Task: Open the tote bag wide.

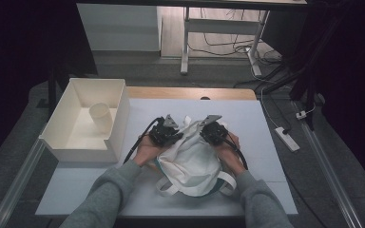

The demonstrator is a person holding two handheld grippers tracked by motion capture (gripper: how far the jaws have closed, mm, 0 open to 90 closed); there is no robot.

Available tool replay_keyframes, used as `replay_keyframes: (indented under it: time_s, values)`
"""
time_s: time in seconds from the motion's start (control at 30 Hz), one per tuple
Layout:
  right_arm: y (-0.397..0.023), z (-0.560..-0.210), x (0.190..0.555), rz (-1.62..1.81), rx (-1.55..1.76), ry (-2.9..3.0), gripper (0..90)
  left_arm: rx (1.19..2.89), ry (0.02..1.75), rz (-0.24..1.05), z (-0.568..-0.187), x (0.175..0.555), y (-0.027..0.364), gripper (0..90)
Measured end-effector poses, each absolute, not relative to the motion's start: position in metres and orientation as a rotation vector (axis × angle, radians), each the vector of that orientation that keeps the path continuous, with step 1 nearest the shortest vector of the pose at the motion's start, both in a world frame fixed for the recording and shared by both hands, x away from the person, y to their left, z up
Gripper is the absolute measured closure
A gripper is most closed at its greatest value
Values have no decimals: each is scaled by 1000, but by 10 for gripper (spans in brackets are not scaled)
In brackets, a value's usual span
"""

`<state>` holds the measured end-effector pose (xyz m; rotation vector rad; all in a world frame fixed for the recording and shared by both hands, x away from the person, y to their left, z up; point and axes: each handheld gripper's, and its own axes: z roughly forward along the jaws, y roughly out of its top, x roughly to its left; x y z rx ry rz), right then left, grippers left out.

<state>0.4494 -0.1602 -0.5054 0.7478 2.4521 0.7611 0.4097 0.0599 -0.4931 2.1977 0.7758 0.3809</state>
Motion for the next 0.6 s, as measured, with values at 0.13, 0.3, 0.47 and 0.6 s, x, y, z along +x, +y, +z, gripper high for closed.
replay_keyframes:
  time_s: [0.13,0.3,0.47,0.6]
  values:
    - [-166,-491,442,864,742,2442,712,2192,773,376,-493,410,61,787]
    - [-171,-469,424,951,704,2440,572,2188,774,369,-494,411,63,786]
    - [-170,-460,409,983,654,2528,536,2192,771,372,-493,411,63,786]
    - [-160,-463,402,948,619,2620,521,2191,770,377,-493,410,63,784]
